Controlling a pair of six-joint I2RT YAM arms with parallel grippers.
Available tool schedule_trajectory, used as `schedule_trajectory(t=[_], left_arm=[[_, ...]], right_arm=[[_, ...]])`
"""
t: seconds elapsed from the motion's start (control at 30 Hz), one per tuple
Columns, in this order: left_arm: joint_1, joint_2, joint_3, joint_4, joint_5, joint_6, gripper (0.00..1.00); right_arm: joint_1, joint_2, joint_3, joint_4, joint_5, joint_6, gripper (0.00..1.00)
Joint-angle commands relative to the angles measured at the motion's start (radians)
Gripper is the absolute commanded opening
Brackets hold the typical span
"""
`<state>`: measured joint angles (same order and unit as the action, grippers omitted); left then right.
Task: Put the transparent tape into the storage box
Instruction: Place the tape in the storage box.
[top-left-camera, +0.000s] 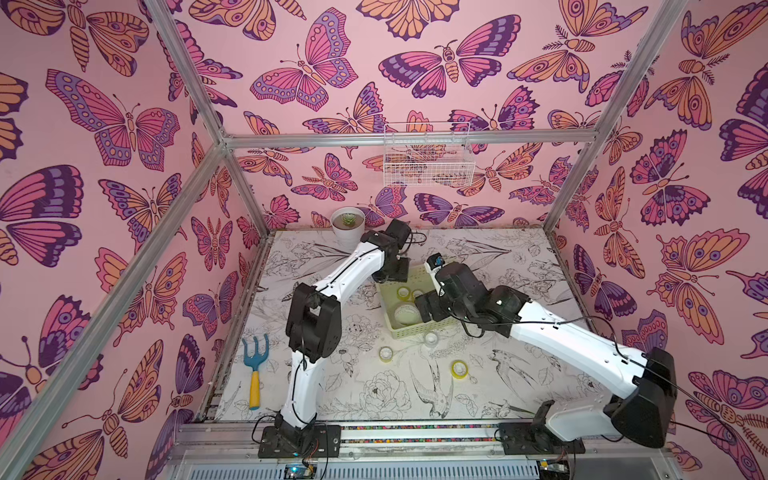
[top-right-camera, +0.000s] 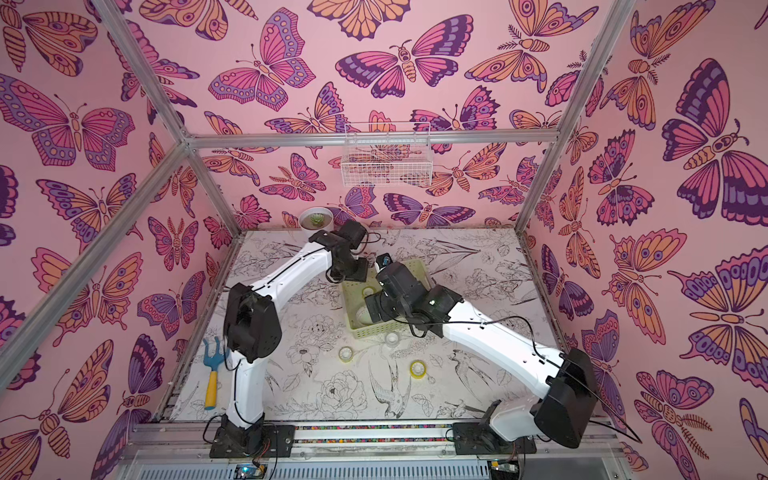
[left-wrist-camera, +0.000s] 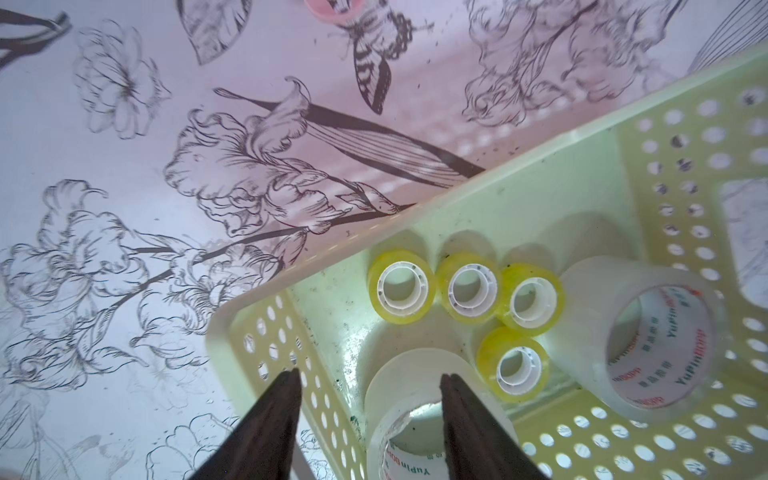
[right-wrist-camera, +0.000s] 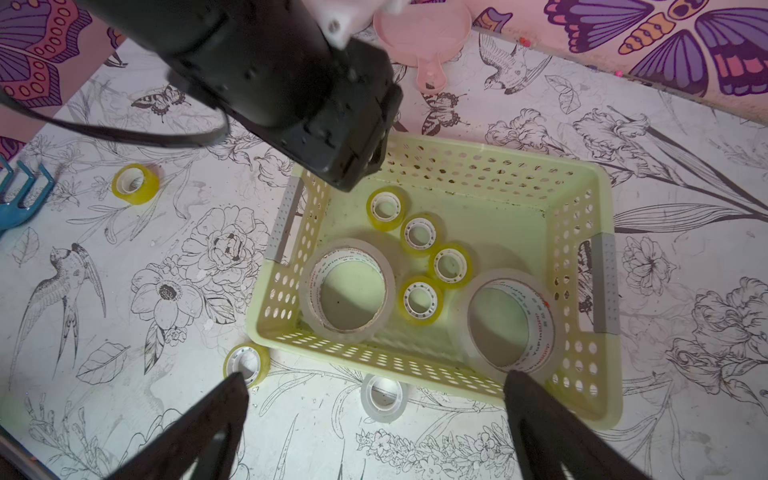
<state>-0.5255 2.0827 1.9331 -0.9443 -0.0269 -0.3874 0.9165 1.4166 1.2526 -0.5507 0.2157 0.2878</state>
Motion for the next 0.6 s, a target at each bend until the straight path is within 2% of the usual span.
schedule_trajectory(t=[0.0,0.1,0.23,0.33,0.4,0.57], left_arm=[[0.033,-0.070,-0.061,-0.033,-0.037,-0.023,0.64],[0.061,-0.135,-0.122,-0.033,-0.054,-0.042,0.68],[0.108,-0.220,-0.225,-0.032,-0.081,-0.070,0.69],[0.151,-0.286,-0.312,-0.030,-0.107,-0.105,0.79],[0.179,-0.328,-0.367,-0.029,-0.115,-0.117,0.79],[0.247,-0.429,-0.501,-0.022,-0.144,-0.158,0.92]], right_arm=[[-0.005,0.028,0.041,0.025,-0.039,-0.008,0.99],[-0.005,0.056,0.062,0.045,-0.088,-0.026,0.99],[-0.005,0.103,0.099,0.063,-0.153,-0.032,0.99],[-0.001,0.135,0.127,0.075,-0.199,-0.037,0.99],[0.002,0.145,0.144,0.080,-0.219,-0.042,0.99],[0.023,0.238,0.203,0.080,-0.272,-0.065,0.99]])
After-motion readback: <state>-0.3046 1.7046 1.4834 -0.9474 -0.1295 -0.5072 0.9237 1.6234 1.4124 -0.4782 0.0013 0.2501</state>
